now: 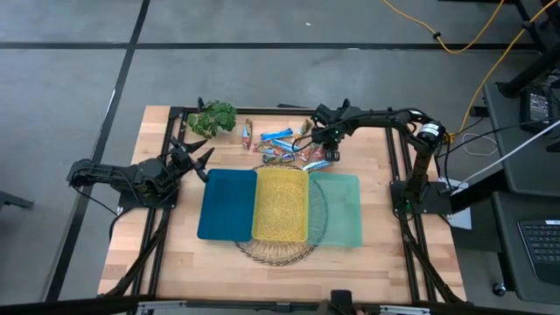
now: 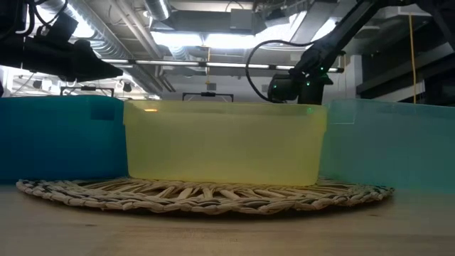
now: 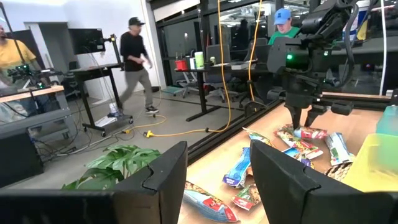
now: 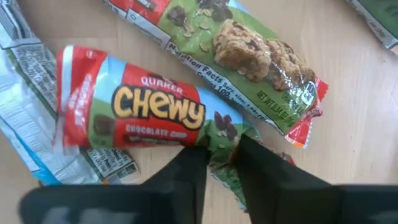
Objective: Pick and place Granola Bars by type
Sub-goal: Put the red granola bar into the green bin
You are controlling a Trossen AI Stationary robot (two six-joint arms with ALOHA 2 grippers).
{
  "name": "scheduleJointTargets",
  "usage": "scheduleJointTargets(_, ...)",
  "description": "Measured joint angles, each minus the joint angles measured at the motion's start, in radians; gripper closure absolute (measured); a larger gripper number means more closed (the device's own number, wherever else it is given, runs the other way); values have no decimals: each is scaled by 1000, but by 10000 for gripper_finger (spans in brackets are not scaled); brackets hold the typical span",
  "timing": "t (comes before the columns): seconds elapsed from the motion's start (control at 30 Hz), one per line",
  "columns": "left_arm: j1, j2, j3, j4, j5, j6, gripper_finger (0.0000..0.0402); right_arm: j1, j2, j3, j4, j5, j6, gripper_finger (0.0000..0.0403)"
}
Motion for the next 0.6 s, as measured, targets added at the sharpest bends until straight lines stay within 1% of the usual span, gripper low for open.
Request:
scheduleJointTargets(0.17, 0, 0, 0, 0, 0, 0, 233, 4, -31, -3, -19, 17, 47, 351)
scheduleJointTargets(0.37, 0, 0, 0, 0, 0, 0, 233, 6, -104, -3, -30, 19, 106, 349)
scheduleJointTargets(0.6, 0, 0, 0, 0, 0, 0, 233, 16, -223, -3, -74, 23, 191, 352)
